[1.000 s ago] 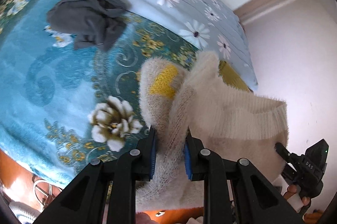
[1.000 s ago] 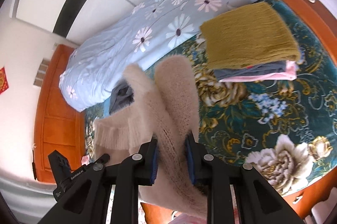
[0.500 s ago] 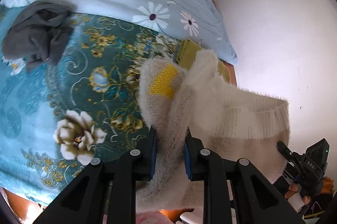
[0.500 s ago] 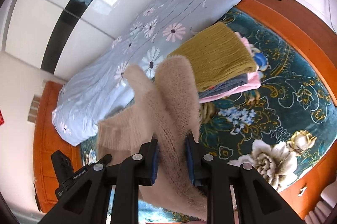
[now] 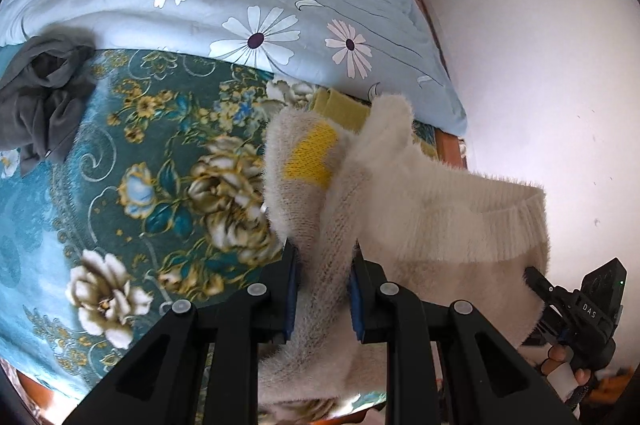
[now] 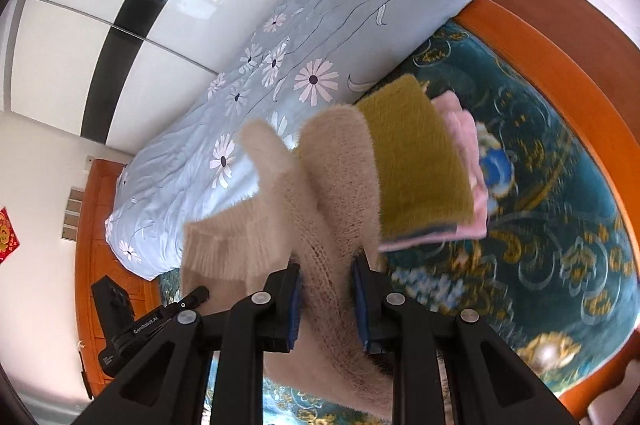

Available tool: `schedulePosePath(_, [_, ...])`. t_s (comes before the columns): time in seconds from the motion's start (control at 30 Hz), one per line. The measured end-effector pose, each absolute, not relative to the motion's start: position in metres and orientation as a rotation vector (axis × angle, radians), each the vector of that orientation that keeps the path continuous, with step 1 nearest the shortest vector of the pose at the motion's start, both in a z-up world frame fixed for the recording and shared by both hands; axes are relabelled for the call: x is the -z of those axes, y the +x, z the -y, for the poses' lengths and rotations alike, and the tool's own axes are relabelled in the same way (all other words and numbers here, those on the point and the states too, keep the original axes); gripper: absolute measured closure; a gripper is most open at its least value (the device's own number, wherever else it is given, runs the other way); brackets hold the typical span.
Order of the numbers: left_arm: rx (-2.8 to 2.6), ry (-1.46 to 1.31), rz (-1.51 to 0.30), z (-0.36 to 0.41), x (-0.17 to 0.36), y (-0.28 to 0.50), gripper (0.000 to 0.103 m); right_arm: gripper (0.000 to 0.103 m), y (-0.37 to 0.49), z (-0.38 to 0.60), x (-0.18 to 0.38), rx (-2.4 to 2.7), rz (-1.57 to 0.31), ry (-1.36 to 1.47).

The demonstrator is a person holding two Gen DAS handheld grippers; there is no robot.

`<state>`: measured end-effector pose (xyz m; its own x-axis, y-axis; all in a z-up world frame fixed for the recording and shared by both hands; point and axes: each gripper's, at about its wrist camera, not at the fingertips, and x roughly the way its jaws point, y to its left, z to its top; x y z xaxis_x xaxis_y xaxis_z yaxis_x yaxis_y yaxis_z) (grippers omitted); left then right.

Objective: Fold clothes
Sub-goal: 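Lift the folded sweater with both grippers and carry it toward the clothes stack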

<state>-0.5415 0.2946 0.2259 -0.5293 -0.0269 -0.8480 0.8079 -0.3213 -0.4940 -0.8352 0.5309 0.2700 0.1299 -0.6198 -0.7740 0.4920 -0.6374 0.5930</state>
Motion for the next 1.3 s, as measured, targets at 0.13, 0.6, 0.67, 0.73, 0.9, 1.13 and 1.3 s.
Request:
schedulePosePath(0.13, [1.875, 1.062, -1.315, -0.280, -0.221, -0.580, 0.081, 0.080, -0.880, -0.507, -0.257, 1.609, 0.100, 1.573])
schedulePosePath(0.6, [1.686, 1.190, -1.334, -0.220, -0.141, -0.655, 0.080, 0.080, -0.986, -0.455, -0.144, 1.535, 0.098, 1.800])
schedulePosePath(0.67, [1.642, 1.200, -1.366, -0.217, -0.127, -0.651, 0.079, 0.080, -0.993, -0.457, -0.124, 1.526, 0.098, 1.850])
schedulePosePath(0.73, [1.613, 1.210, -1.385, -0.217, -0.117, -0.649, 0.078, 0.079, -0.997, -0.462, -0.109, 1.515, 0.112, 1.887])
schedulePosePath(0.9, [1.581, 1.250, -1.370, -0.219, -0.111, -0.652, 0.074, 0.076, -0.999, -0.464, -0.096, 1.531, 0.098, 1.917])
schedulePosePath(1.13, [1.611, 1.240, -1.331, -0.217, -0.136, -0.641, 0.070, 0.071, -0.998, -0.465, -0.126, 1.555, 0.014, 1.842])
schedulePosePath(1.3, [1.689, 1.184, -1.218, -0.223, -0.168, -0.638, 0.070, 0.071, -0.996, -0.467, -0.161, 1.684, -0.068, 1.714])
